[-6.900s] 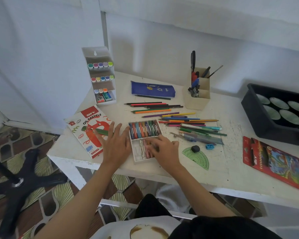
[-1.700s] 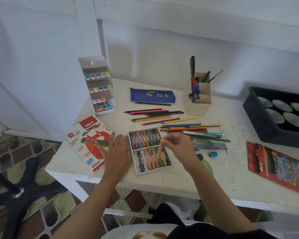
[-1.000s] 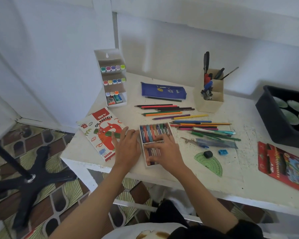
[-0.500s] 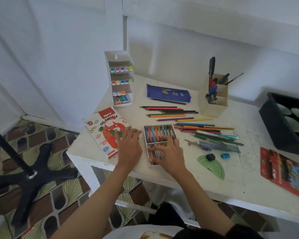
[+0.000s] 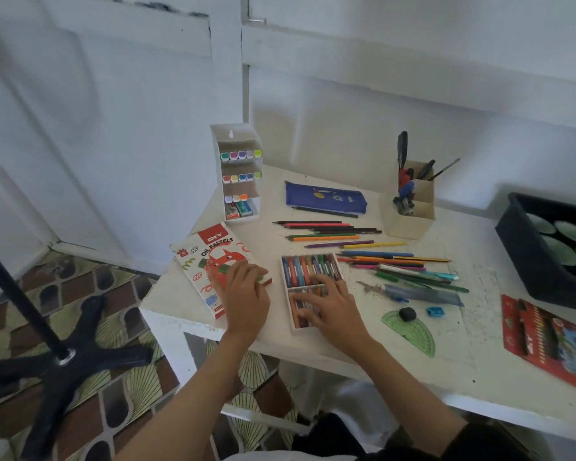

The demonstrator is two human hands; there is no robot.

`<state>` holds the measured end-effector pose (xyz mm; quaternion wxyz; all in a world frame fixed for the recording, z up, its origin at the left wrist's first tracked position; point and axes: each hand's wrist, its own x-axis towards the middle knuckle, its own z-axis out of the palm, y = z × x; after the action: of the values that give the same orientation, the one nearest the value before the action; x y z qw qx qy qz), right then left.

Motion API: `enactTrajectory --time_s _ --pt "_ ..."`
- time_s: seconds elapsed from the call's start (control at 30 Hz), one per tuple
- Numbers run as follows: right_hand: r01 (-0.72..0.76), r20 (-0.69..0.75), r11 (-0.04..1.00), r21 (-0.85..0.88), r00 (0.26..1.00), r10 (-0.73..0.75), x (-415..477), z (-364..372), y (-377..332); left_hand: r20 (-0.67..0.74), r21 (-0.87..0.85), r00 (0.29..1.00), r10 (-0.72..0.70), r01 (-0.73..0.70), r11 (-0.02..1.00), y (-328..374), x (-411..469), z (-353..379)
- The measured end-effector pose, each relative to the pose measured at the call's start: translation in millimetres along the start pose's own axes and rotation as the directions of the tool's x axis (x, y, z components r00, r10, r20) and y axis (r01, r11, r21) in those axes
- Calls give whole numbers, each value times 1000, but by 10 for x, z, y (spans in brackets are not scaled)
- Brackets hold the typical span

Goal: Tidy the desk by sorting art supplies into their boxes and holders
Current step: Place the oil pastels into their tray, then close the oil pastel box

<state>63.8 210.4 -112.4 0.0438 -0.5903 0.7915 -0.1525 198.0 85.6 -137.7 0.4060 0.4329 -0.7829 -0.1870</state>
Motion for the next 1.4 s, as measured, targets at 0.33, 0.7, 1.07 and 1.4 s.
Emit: enactTrajectory --time_s 0.33,0.7,1.07,1.4 --pt "33 58 964 264 997 -50 601 -175 -222 -112 19 960 -257 260 965 -387 145 -508" --pt "-176 406 916 360 914 16 1230 137 -912 232 431 767 -598 470 770 -486 236 -744" --pt "-176 232 688 704 973 11 1138 -566 -907 -6 -542 862 -507 423 726 201 450 -1069" --pt "259 -459 730 632 885 84 1440 -2524 -262 102 -776 984 143 -12 631 1569 1852 -1145"
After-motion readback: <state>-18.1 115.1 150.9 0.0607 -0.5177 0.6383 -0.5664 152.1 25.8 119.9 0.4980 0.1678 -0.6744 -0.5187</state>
